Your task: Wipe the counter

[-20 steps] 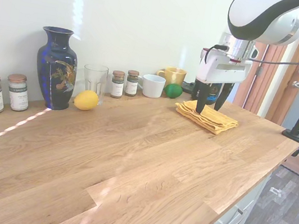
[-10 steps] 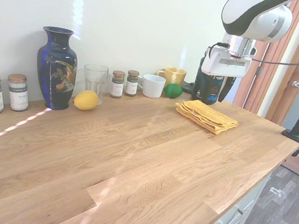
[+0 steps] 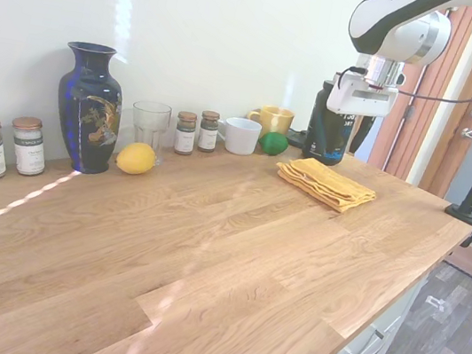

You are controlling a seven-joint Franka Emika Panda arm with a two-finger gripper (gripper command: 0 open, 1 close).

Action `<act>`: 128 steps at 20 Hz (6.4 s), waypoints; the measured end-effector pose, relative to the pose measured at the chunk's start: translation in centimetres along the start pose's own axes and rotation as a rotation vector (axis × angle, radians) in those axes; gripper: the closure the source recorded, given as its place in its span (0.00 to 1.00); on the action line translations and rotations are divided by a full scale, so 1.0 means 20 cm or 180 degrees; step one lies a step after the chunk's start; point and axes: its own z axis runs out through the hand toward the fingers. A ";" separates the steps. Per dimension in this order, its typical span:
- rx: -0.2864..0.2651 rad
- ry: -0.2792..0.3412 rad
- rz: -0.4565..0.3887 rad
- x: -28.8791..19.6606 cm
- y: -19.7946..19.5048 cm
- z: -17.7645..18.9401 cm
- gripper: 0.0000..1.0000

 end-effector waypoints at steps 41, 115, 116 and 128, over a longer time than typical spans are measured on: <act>0.0049 -0.0119 -0.0101 0.12 0.03 0.44 1.00; 0.0131 0.0345 -0.0948 -2.14 -1.62 0.53 1.00; 0.0120 0.0370 -0.0978 -2.18 -1.63 0.54 1.00; 0.0073 0.0431 -0.1060 -2.30 -1.67 0.54 1.00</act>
